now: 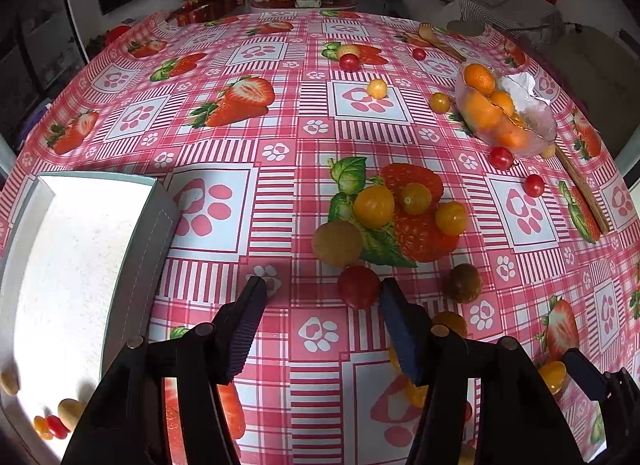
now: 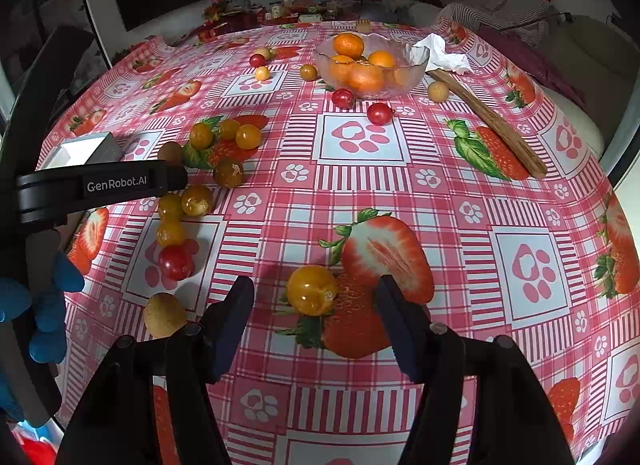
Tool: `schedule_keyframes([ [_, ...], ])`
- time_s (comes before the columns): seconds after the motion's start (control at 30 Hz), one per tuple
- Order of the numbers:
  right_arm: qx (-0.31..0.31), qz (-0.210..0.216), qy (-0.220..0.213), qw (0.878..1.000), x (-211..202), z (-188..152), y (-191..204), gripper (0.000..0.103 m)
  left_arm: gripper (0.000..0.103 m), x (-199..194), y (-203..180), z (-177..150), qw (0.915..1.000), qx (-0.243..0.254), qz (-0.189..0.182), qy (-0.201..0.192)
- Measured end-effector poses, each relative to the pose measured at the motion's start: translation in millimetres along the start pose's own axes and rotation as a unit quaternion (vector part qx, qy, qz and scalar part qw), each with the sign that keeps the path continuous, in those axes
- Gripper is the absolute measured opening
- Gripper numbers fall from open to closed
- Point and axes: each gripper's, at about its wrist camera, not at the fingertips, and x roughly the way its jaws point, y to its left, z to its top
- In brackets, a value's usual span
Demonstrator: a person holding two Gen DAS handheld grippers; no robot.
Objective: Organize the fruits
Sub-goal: 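Move both grippers back to the fruit pile, then grasp an orange tomato with the right gripper while the left grasps a red tomato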
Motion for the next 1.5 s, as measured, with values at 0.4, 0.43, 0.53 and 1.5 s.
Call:
schedule_keyframes([
  [0.4, 0.032, 0.053, -0.006, 0.998, -9, -3, -13, 0.026, 0.02, -14, 1, -13, 0.9987, 0.013, -0.046, -0.016],
  [0.43, 0.034, 0.056, -0.006, 0.998, -10, -4, -15, 0.026, 0.02, -17, 0, -16, 0.9985, 0.02, -0.047, -0.019],
  [0.53, 0.044, 0.066, -0.002, 0.997, -14, -7, -19, 0.026, 0.02, -27, -1, -23, 0.9978, 0.031, -0.055, -0.023],
  [1.5, 0.019, 0.086, 0.001, 0.996, -54, -13, 27, 0.026, 0.02, -109, 84, -83, 0.9955, 0.013, -0.062, -0.07],
])
